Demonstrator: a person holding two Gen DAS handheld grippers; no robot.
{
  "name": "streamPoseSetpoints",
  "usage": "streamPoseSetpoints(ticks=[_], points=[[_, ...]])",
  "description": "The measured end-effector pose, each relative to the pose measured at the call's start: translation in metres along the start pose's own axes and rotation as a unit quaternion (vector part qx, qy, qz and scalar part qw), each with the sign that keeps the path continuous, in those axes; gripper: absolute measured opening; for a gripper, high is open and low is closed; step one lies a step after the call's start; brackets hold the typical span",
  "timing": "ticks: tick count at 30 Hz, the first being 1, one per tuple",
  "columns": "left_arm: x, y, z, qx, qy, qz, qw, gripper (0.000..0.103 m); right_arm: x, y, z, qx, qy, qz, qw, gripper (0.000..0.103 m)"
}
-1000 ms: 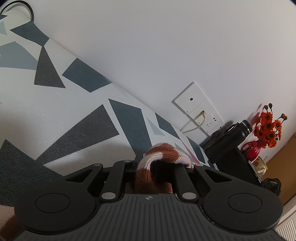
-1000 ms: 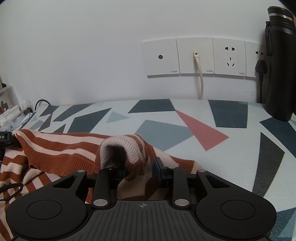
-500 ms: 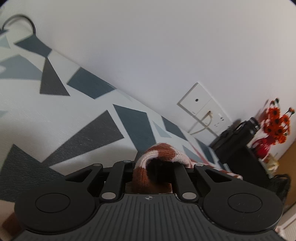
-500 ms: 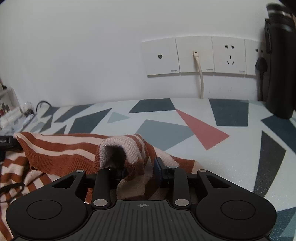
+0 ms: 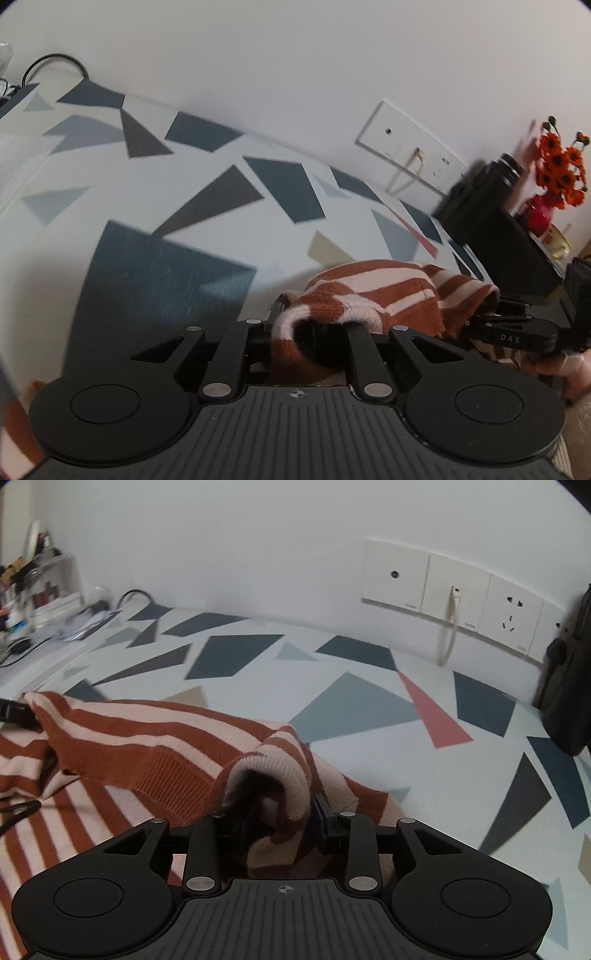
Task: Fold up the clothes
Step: 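Lay the sweater flat and open both tools to release it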
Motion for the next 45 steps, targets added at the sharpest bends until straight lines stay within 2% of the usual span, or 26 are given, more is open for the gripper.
streamPoseSetpoints(ticks=[2, 3, 4, 5, 8, 10, 11, 12, 13, 14, 15, 18, 21, 25, 29, 31, 34, 37, 41, 42, 44, 45], points=[[-0.006, 0.011, 0.001, 0.011, -0.032, 0.006, 0.9994, 0.017, -0.001, 0.016, 0.001, -0.011, 0.001, 0.007, 1.000, 0.044], [-0.011, 0.016, 0.002, 0.016, -0.055, 0.012, 0.9983, 0.025, -0.002, 0.023, 0.002, -0.022, 0.007, 0.004, 1.000, 0.054], [-0.019, 0.020, 0.002, 0.021, -0.095, 0.023, 0.9950, 0.029, -0.001, 0.029, 0.003, -0.034, 0.022, -0.003, 0.999, 0.059], [-0.026, 0.023, 0.001, 0.024, -0.132, 0.035, 0.9904, 0.035, 0.001, 0.033, 0.004, -0.041, 0.049, -0.017, 0.998, 0.059], [-0.047, 0.026, -0.008, 0.044, -0.245, 0.068, 0.9662, 0.035, 0.010, 0.039, 0.004, -0.055, 0.128, -0.056, 0.989, 0.059], [-0.052, 0.024, -0.013, 0.055, -0.282, 0.074, 0.9550, 0.035, 0.017, 0.037, 0.001, -0.054, 0.176, -0.077, 0.980, 0.057], [-0.051, 0.023, -0.014, 0.059, -0.285, 0.075, 0.9539, 0.035, 0.020, 0.035, -0.001, -0.052, 0.183, -0.074, 0.979, 0.054], [-0.050, 0.021, -0.015, 0.062, -0.287, 0.075, 0.9529, 0.035, 0.023, 0.034, -0.003, -0.051, 0.189, -0.070, 0.978, 0.047], [-0.049, 0.021, -0.016, 0.060, -0.287, 0.071, 0.9533, 0.034, 0.025, 0.035, -0.004, -0.050, 0.191, -0.064, 0.978, 0.036], [-0.048, 0.022, -0.017, 0.057, -0.288, 0.065, 0.9537, 0.027, 0.026, 0.036, -0.006, -0.052, 0.194, -0.060, 0.978, 0.028], [-0.048, 0.024, -0.016, 0.053, -0.289, 0.060, 0.9541, 0.013, 0.027, 0.037, -0.007, -0.054, 0.196, -0.057, 0.977, 0.014], [-0.053, 0.033, -0.011, 0.046, -0.301, 0.042, 0.9516, 0.006, 0.021, 0.046, -0.005, -0.066, 0.188, -0.057, 0.978, 0.007], [-0.059, 0.043, 0.001, 0.033, -0.319, 0.036, 0.9465, 0.006, 0.006, 0.060, 0.006, -0.086, 0.160, -0.053, 0.982, 0.006], [-0.059, 0.046, 0.027, 0.007, -0.325, 0.036, 0.9451, 0.006, -0.022, 0.069, 0.032, -0.116, 0.107, -0.044, 0.986, 0.006], [-0.046, 0.033, 0.066, -0.035, -0.289, 0.033, 0.9561, 0.006, -0.061, 0.045, 0.063, -0.120, 0.034, -0.047, 0.991, 0.006], [-0.032, 0.017, 0.084, -0.049, -0.264, 0.042, 0.9625, 0.006, -0.081, 0.016, 0.071, -0.101, 0.000, -0.057, 0.993, 0.006], [-0.009, -0.025, 0.104, -0.044, -0.240, 0.076, 0.9667, 0.006, -0.102, -0.033, 0.075, -0.061, -0.028, -0.072, 0.995, 0.006], [0.012, -0.064, 0.112, -0.022, -0.225, 0.099, 0.9691, 0.006, -0.112, -0.071, 0.075, -0.036, -0.032, -0.086, 0.995, 0.006], [0.030, -0.095, 0.117, 0.003, -0.233, 0.133, 0.9634, 0.006, -0.119, -0.101, 0.072, -0.024, -0.021, -0.102, 0.994, 0.006], [0.033, -0.100, 0.118, 0.007, -0.236, 0.139, 0.9616, 0.006, -0.118, -0.103, 0.072, -0.026, -0.016, -0.109, 0.994, 0.007], [0.038, -0.108, 0.117, 0.018, -0.240, 0.141, 0.9602, 0.006, -0.116, -0.107, 0.071, -0.032, -0.008, -0.123, 0.992, 0.021], [0.039, -0.109, 0.116, 0.022, -0.238, 0.139, 0.9610, 0.006, -0.115, -0.105, 0.070, -0.036, -0.010, -0.133, 0.990, 0.035]])
Point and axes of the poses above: each gripper's, at about its wrist camera, not at the fingertips, and y roughly against the way its jaws point, x to its left, z to its top, the point moved 2 cm from there along -y, roughly the way its jaws point, and after that the axes turned 6 degrees about -z, right-handed, at the moved point
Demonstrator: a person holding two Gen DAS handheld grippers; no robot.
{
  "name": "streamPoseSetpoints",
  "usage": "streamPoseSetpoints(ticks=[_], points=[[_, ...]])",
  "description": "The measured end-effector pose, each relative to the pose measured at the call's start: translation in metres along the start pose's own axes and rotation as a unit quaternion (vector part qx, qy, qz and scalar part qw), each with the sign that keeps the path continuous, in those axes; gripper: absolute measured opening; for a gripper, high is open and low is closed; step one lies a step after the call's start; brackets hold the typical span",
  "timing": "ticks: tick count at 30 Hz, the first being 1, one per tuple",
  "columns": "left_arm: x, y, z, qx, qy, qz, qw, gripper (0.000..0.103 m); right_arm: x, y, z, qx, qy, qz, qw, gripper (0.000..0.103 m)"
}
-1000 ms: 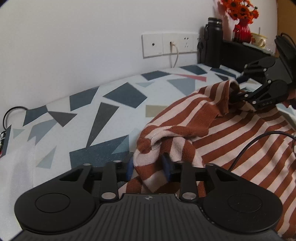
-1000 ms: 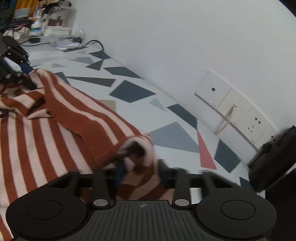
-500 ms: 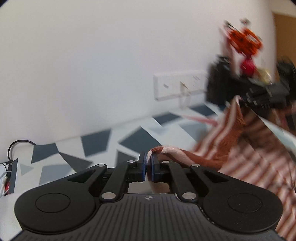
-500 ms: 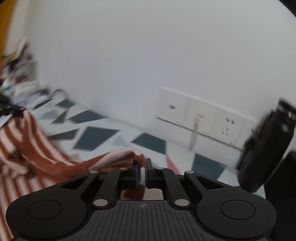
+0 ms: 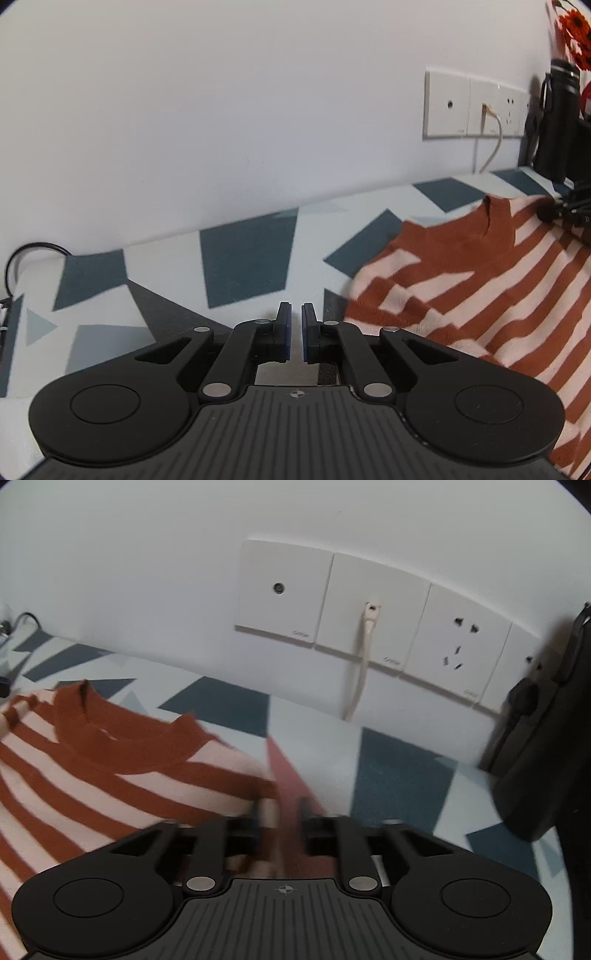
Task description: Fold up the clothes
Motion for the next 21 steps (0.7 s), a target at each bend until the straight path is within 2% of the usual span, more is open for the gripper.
streamPoseSetpoints(ticks=[1, 4, 6, 10, 12, 15, 21], points=[[0.000, -0.001, -0.001, 0.004, 0.002, -0.003, 1.0000, 0.007, -0.001, 0.003, -0.001, -0.004, -0.003, -0.009, 1.000, 0.040], [-0.001, 0.009, -0.002, 0.003, 0.011, -0.010, 0.9999, 0.016, -0.015, 0.019, -0.004, -0.016, -0.035, 0.002, 0.999, 0.040], [-0.001, 0.029, -0.003, -0.004, 0.015, -0.019, 0.9997, 0.035, -0.023, 0.041, -0.011, -0.026, -0.055, 0.017, 0.998, 0.040], [-0.014, 0.089, -0.015, -0.025, 0.004, -0.039, 0.9989, 0.056, -0.032, 0.096, -0.033, -0.033, -0.064, 0.043, 0.996, 0.049], [-0.026, 0.120, -0.028, -0.031, -0.005, -0.044, 0.9986, 0.071, -0.033, 0.125, -0.048, -0.034, -0.066, 0.053, 0.996, 0.050], [-0.042, 0.159, -0.053, -0.033, -0.008, -0.057, 0.9978, 0.077, -0.029, 0.167, -0.073, -0.034, -0.076, 0.076, 0.994, 0.055], [-0.066, 0.207, -0.099, -0.022, -0.007, -0.069, 0.9973, 0.087, -0.007, 0.240, -0.115, -0.037, -0.069, 0.100, 0.992, 0.064]])
Point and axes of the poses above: each gripper's, at about its wrist camera, not at the fingertips, and y roughly against the way its jaws point, x to its left, z to its top, the point moved 2 cm from there along -y, roughly the way its jaws point, and after that the axes turned 6 degrees about -z, right-handed, at the moved point
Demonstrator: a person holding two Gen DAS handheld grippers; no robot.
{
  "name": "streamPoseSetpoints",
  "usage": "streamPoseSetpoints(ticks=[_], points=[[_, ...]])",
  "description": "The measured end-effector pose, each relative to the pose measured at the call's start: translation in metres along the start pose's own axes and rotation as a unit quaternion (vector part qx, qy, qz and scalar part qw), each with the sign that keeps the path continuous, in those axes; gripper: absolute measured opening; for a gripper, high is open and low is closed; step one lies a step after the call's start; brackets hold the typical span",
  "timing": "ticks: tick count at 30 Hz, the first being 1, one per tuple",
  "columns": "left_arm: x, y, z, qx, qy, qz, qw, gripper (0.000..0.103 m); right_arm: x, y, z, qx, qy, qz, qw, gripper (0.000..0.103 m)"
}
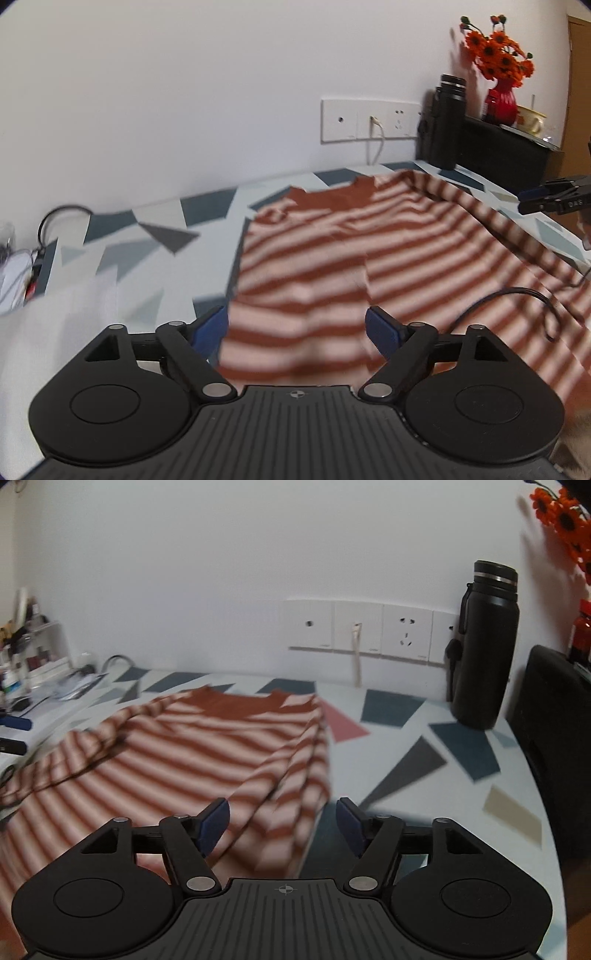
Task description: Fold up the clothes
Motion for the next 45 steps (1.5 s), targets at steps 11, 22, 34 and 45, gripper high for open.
streamPoseSetpoints(ticks=[11, 22, 34, 45], points=[[-0.031, 0.059, -0.058, 0.005, 0.010, 0.005, 0.9999, 0.093, 0.030, 0.094, -0.065, -0.013, -0.026, -0.019, 0.999, 0.073], [-0.034, 0.107, -0.092, -0.045, 0.056, 0.026, 0.9971, 0.101, 0.023, 0.137, -0.091, -0.024, -0.069, -0.044, 0.996, 0.086], [-0.051, 0.050, -0.117, 0.035, -0.019, 0.129, 0.9908, 0.103, 0.064, 0.073, -0.104, 0.035, 0.026, -0.063, 0.997, 0.100], [-0.025, 0.034, -0.106, 0.064, 0.058, 0.077, 0.9933, 0.103, 0.044, 0.054, -0.096, 0.059, 0.022, -0.022, 0.998, 0.062]])
Point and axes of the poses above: each gripper's, at about its wrist camera, not at the fingertips, and y roughly against the way its jaws point, x to its left, z to its top, the point moved 2 cm from there along -y, roughly the way its jaws point, and after that the axes turned 6 degrees about -z, right-handed, at the moved point
